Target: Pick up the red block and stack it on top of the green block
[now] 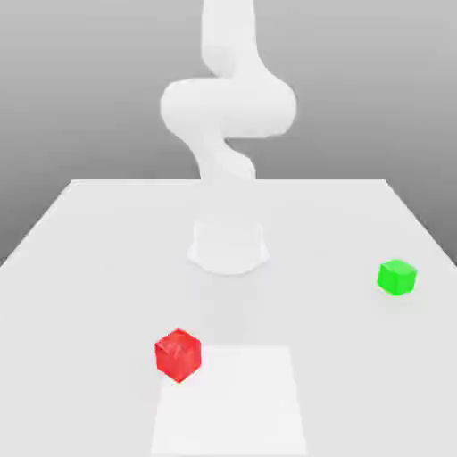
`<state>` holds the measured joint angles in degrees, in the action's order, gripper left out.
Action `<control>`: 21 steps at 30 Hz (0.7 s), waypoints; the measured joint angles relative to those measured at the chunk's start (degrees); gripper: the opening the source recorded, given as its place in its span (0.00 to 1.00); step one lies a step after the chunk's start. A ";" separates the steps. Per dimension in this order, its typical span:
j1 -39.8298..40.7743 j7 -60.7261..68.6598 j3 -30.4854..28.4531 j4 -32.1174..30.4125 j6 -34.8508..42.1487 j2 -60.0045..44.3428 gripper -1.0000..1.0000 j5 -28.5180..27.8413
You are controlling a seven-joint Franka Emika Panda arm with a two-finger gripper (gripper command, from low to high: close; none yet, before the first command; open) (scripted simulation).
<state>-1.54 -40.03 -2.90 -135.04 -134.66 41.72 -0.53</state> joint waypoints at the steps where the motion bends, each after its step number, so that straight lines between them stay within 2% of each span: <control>1: -0.69 2.82 -1.37 -1.53 -1.38 -2.02 0.50 -0.22; 13: -6.82 34.28 -14.56 -18.34 -16.56 -24.20 0.50 -1.82; 21: -7.25 53.47 -18.89 -28.34 -26.46 -38.37 0.50 -2.43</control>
<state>-8.79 13.44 -21.79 -163.37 -161.12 3.35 -2.95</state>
